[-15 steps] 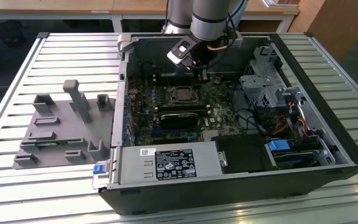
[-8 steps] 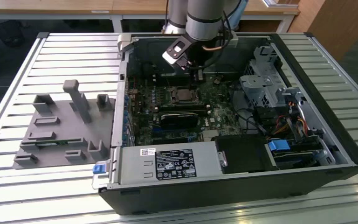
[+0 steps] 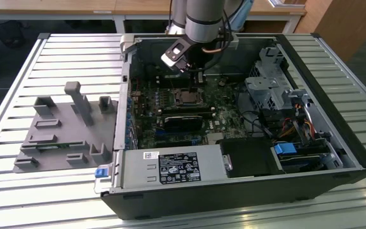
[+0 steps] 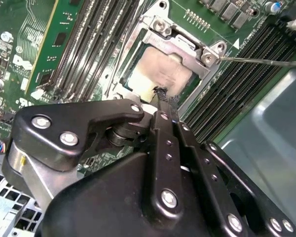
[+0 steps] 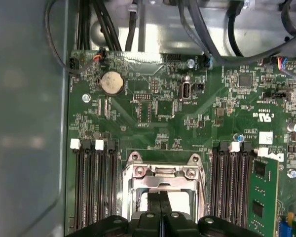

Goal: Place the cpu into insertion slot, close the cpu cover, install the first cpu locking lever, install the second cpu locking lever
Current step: 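Close the cpu cover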

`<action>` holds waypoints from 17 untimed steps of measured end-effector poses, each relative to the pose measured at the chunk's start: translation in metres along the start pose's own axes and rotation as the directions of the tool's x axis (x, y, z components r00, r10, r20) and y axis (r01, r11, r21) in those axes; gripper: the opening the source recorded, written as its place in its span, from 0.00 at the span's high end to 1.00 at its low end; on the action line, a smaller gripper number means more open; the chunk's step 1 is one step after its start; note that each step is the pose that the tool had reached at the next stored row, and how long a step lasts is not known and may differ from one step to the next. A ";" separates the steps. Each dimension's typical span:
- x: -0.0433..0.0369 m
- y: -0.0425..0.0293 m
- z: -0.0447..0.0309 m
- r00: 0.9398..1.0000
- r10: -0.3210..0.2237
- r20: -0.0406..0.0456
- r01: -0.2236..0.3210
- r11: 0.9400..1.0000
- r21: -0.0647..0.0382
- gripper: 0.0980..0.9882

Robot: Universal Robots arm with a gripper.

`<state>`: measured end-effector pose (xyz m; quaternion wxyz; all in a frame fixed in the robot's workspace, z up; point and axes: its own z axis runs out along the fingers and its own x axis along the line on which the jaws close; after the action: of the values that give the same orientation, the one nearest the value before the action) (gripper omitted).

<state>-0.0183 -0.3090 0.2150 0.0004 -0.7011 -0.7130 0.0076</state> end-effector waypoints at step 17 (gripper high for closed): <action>0.0005 -0.0282 0.0075 1.000 -0.010 0.000 0.010 1.000 0.000 0.99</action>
<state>-0.0465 -0.3090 0.2078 0.0004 -0.6976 -0.7165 0.0076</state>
